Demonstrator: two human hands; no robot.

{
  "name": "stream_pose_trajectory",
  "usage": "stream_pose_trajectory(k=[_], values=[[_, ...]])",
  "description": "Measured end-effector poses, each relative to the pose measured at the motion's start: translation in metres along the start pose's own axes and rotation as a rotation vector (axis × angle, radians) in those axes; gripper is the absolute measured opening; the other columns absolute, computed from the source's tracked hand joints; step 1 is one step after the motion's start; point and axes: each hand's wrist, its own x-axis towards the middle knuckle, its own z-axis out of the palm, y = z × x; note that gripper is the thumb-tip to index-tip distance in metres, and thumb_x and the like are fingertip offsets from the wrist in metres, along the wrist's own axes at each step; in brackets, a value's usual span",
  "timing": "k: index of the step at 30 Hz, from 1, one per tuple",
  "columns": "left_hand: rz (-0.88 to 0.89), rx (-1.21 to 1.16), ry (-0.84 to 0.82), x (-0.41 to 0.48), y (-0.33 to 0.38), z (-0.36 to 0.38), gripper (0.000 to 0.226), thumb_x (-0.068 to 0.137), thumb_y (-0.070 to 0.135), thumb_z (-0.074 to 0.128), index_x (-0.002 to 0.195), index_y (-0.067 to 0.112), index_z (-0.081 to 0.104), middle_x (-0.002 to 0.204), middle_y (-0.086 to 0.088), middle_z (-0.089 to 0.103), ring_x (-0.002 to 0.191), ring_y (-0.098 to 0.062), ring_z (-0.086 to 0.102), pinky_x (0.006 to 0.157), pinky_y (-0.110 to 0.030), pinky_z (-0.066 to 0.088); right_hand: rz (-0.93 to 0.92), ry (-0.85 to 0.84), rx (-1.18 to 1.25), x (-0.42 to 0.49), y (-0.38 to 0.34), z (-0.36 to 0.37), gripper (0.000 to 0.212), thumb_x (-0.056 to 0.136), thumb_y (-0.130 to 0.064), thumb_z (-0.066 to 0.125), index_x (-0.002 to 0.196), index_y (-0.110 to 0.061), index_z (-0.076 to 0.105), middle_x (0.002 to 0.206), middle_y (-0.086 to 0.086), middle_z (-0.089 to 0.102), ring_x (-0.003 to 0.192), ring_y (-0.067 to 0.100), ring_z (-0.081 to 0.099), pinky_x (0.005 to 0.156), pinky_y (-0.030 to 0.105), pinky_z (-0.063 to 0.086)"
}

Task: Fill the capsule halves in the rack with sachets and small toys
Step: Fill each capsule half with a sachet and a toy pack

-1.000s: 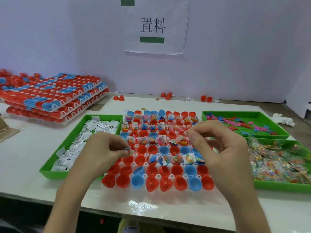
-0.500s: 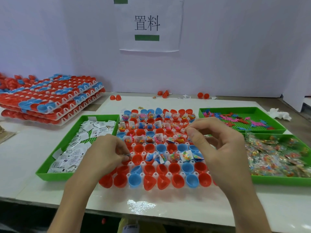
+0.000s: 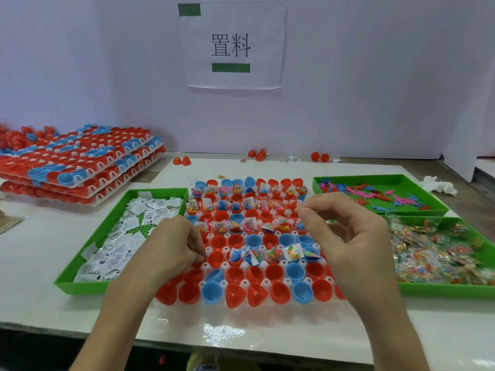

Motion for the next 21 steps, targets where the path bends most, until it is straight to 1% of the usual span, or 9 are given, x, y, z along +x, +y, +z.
stream_pose_trajectory(k=[4,9,11,12,13,16,18,19,21], values=[[0.027,0.026,-0.027,-0.003,-0.001,-0.004,0.028,0.079,0.005,0.080,0.067,0.030,0.076,0.071,0.012,0.073,0.071,-0.007,0.070,0.076,-0.024,0.058,0.001,0.006,-0.005,0.000,0.003,-0.005,0.005,0.088,-0.023,0.070,0.086,-0.026,0.072,0.086,-0.011,0.070,0.086,0.011,0.067,0.071,0.021,0.055],[0.051,-0.054,0.056,-0.007,-0.007,-0.003,0.020,0.080,0.014,0.081,0.086,0.033,0.077,0.075,0.020,0.069,0.074,0.000,0.065,0.064,-0.009,0.044,-0.003,0.062,0.016,0.004,0.009,-0.017,0.010,0.083,-0.033,0.068,0.086,-0.025,0.073,0.084,-0.009,0.071,0.081,0.011,0.067,0.070,0.017,0.054],[0.072,-0.145,0.115,-0.007,-0.015,-0.005,0.023,0.081,0.021,0.080,0.093,0.039,0.071,0.083,0.018,0.069,0.078,0.000,0.065,0.064,-0.012,0.043,0.010,0.106,-0.002,0.006,0.015,-0.027,0.008,0.083,-0.032,0.069,0.085,-0.026,0.073,0.083,-0.008,0.072,0.077,0.009,0.067,0.067,0.014,0.052],[0.080,-0.181,0.176,-0.006,-0.020,-0.007,0.022,0.083,0.024,0.078,0.095,0.040,0.069,0.087,0.019,0.069,0.080,0.001,0.064,0.064,-0.014,0.042,0.018,0.130,-0.020,0.007,0.020,-0.032,0.003,0.085,-0.030,0.070,0.084,-0.028,0.073,0.082,-0.008,0.072,0.075,0.008,0.066,0.065,0.013,0.051],[0.072,-0.191,0.246,-0.004,-0.027,-0.011,0.021,0.085,0.026,0.076,0.099,0.040,0.069,0.093,0.019,0.069,0.083,0.001,0.063,0.066,-0.016,0.043,0.026,0.163,-0.050,0.009,0.026,-0.039,0.006,0.086,-0.025,0.072,0.083,-0.030,0.073,0.080,-0.010,0.072,0.072,0.007,0.066,0.064,0.012,0.050],[-0.047,-0.075,0.349,0.007,-0.055,-0.022,0.031,0.090,0.025,0.071,0.121,0.030,0.068,0.121,0.006,0.066,0.104,-0.014,0.062,0.086,-0.035,0.048,0.116,0.238,-0.206,0.012,0.049,-0.062,0.020,0.088,-0.016,0.073,0.080,-0.035,0.072,0.080,-0.014,0.073,0.074,0.006,0.066,0.064,0.011,0.049],[-0.178,0.016,0.259,0.011,-0.073,-0.022,0.043,0.089,0.023,0.072,0.131,0.022,0.062,0.138,-0.004,0.059,0.118,-0.026,0.058,0.099,-0.045,0.044,0.252,0.192,-0.356,0.012,0.067,-0.076,0.018,0.089,-0.020,0.072,0.087,-0.038,0.072,0.091,-0.013,0.074,0.085,0.010,0.067,0.073,0.021,0.053],[-0.230,0.023,0.217,0.012,-0.079,-0.020,0.044,0.088,0.022,0.073,0.130,0.019,0.063,0.139,-0.008,0.057,0.118,-0.029,0.057,0.101,-0.045,0.044,0.354,0.109,-0.480,0.012,0.076,-0.081,0.015,0.090,-0.025,0.071,0.098,-0.038,0.072,0.104,-0.008,0.074,0.093,0.015,0.066,0.082,0.031,0.054],[-0.272,-0.007,0.240,0.012,-0.087,-0.013,0.027,0.085,0.020,0.076,0.112,0.017,0.073,0.128,-0.014,0.063,0.105,-0.029,0.058,0.093,-0.042,0.046,0.498,-0.145,-0.808,0.010,0.085,-0.082,0.032,0.092,-0.036,0.068,0.124,-0.033,0.066,0.130,0.000,0.064,0.116,0.025,0.058,0.101,0.048,0.046]])
